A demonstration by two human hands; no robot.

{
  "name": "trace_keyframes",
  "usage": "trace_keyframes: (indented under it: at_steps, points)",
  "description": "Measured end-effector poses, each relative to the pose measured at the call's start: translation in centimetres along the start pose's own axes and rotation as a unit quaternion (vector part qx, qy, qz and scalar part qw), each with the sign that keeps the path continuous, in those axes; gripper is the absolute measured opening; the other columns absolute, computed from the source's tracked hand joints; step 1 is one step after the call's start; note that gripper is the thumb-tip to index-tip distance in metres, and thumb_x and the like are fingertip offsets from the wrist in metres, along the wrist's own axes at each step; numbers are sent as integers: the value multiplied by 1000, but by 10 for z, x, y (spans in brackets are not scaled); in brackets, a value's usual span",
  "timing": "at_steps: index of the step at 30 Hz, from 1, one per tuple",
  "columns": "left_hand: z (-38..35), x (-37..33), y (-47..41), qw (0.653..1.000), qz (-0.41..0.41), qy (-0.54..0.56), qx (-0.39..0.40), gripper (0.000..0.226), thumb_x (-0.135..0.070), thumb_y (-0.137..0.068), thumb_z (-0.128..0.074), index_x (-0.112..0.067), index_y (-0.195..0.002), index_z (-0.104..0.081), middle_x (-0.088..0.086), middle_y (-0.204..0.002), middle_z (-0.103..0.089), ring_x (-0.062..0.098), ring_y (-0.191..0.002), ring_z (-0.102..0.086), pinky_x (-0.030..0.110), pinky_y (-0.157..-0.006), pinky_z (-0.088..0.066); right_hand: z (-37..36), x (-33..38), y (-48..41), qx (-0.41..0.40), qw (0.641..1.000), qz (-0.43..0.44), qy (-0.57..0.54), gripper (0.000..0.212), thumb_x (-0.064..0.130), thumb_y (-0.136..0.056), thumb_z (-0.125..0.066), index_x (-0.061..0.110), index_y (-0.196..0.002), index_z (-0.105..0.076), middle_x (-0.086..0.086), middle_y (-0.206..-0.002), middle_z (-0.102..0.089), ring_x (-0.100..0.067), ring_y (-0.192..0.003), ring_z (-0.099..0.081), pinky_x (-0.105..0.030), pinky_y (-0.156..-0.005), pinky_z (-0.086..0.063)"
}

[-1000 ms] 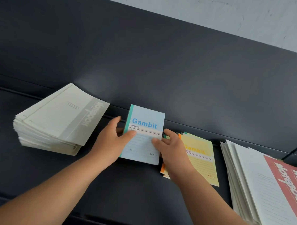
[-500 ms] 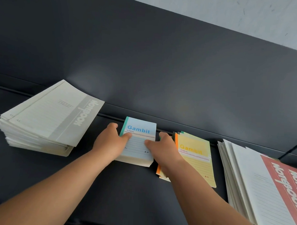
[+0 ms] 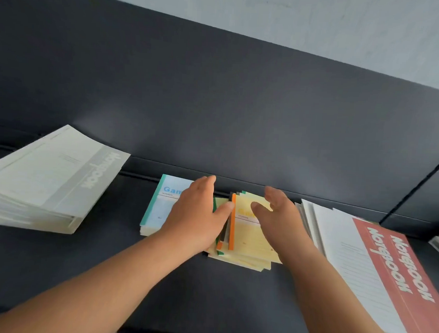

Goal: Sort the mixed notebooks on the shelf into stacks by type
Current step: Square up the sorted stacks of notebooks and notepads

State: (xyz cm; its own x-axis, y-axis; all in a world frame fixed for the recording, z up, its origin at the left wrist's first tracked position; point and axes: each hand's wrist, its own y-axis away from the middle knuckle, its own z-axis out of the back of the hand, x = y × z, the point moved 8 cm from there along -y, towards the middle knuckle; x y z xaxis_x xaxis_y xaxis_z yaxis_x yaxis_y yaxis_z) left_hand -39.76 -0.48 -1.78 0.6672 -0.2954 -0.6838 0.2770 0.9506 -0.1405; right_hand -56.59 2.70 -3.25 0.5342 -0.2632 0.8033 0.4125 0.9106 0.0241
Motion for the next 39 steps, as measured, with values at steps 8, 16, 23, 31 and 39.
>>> trace_keyframes:
  at_steps: [8, 16, 23, 31, 39]
  points:
    - [-70, -3, 0, 990, 76, 27, 115, 45, -50, -91, -52, -26, -128, -45, -6, -125, -52, 16, -111, -53, 35, -91, -47, 12, -52, 1, 2, 998, -56, -10, 33, 19, -92, -56, 22, -124, -49, 5, -117, -61, -12, -96, -60, -27, -74, -47]
    - [-90, 3, -3, 980, 162, -16, 114, 66, -46, -86, -62, -22, -138, -28, 3, -131, -45, 21, -110, -53, 33, -82, -50, 7, -77, -11, 36, 986, -115, -114, 21, 14, -92, -56, 16, -109, -44, 5, -103, -62, -15, -93, -61, -28, -72, -53]
    - [-110, -17, 9, 979, 130, 76, 139, 72, -42, -75, -58, -34, -140, -27, -5, -133, -47, 16, -117, -52, 40, -98, -46, 7, -83, -9, 85, 985, -87, -123, 32, 8, -88, -52, 24, -115, -56, 3, -108, -69, -18, -101, -65, -39, -89, -56]
    - [-99, -3, 9, 950, 223, 193, 97, 54, -10, -92, -55, -21, -139, -30, -11, -90, -46, 7, -79, -46, 24, -61, -43, 21, -106, -11, 71, 948, -214, -227, 60, 14, -94, -61, 14, -147, -34, -5, -120, -55, -28, -107, -59, -44, -94, -53]
    - [-97, 2, 15, 941, 233, 227, 92, 85, 0, -89, -57, -34, -152, -12, -8, -117, -53, 18, -110, -53, 36, -84, -50, 15, -108, -9, 89, 908, -237, -335, 18, 3, -90, -64, 10, -106, -60, -13, -109, -68, -29, -100, -65, -43, -85, -56]
